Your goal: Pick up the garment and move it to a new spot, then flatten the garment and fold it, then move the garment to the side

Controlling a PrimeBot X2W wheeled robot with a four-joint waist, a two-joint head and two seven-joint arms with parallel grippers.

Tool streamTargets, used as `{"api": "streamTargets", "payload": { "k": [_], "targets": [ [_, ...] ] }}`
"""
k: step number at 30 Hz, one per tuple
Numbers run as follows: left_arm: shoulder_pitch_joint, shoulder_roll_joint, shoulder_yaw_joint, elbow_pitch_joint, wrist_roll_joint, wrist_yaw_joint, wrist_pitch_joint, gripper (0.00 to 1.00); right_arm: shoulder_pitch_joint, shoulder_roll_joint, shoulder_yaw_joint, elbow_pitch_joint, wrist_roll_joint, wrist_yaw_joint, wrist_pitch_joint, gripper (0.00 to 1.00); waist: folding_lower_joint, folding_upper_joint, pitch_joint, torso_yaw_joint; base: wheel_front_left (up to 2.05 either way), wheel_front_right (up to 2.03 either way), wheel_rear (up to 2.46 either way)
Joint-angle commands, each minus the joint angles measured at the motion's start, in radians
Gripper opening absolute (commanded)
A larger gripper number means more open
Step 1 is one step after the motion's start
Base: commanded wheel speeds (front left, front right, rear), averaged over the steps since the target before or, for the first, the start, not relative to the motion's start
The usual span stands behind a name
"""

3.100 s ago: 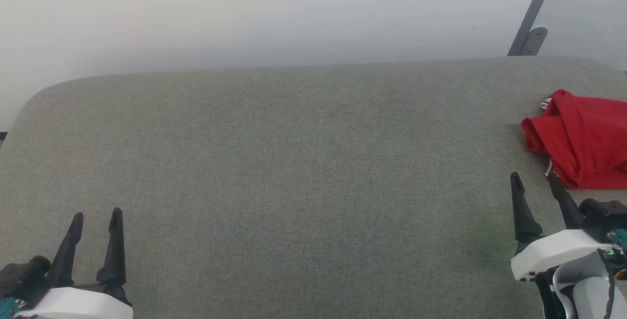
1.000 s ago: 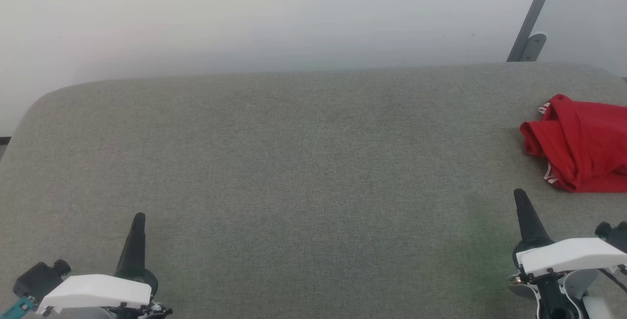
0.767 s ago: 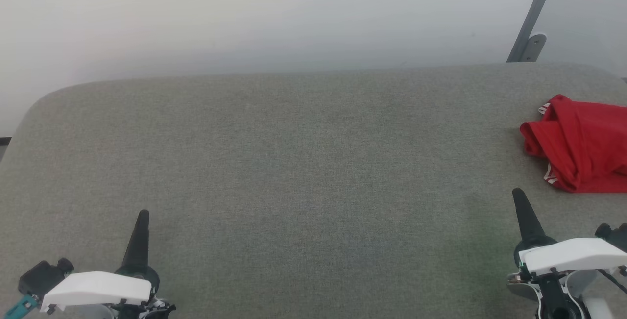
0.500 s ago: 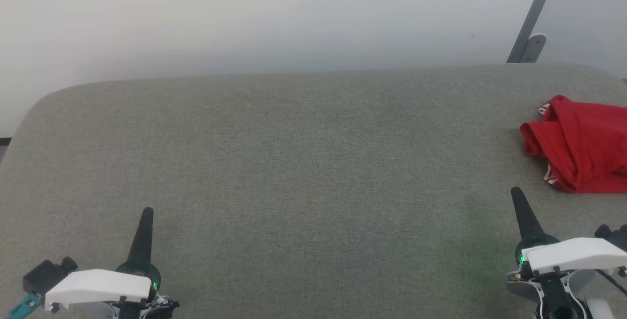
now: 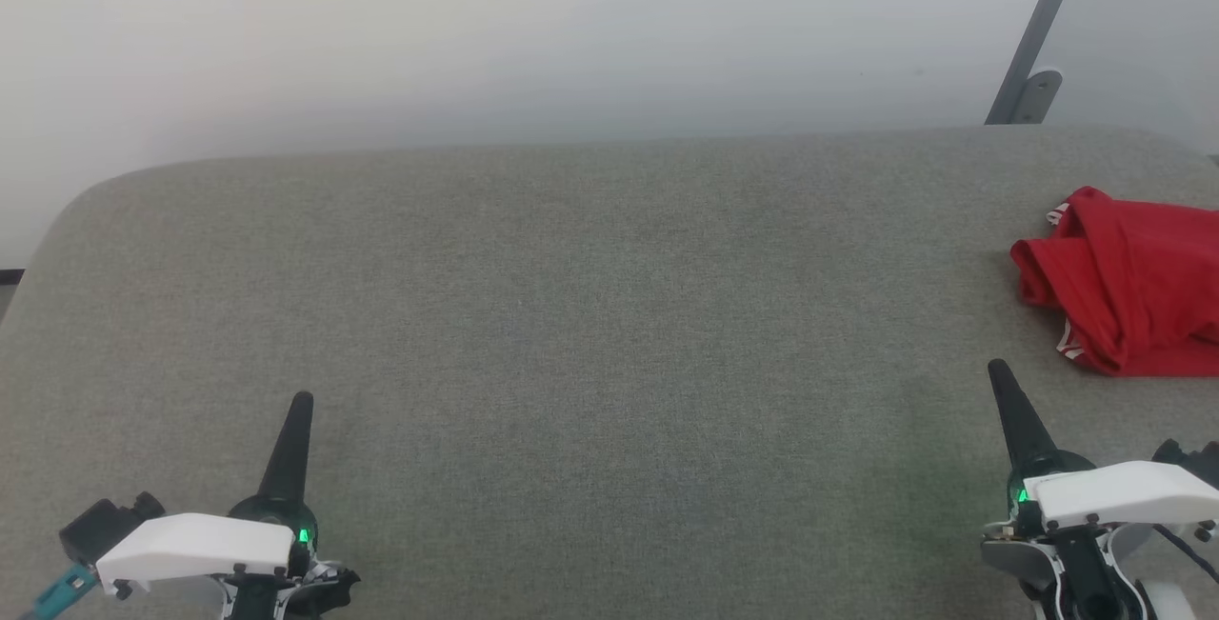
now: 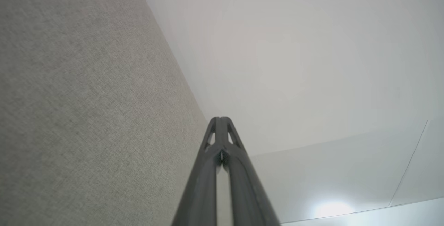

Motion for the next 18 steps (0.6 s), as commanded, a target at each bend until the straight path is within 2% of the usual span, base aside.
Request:
{"api": "streamTargets", "payload": {
  "k": [1, 18],
  "targets": [
    [-0.018, 0.002, 0.000, -0.005, -0.017, 0.000, 0.007, 0.00, 0.001, 0.001, -0.003, -0.014, 0.020, 0.000, 0.007, 0.00, 0.0000, -0.0001, 0.000, 0.000, 0.00, 0.00, 0.00],
    [-0.033, -0.021, -0.001, 0.000, -0.137, 0.000, 0.046, 0.00, 0.005, 0.012, -0.007, -0.027, 0.158, 0.000, 0.042, 0.00, 0.0000, -0.0001, -0.004, 0.001, 0.00, 0.00, 0.00]
  ]
}}
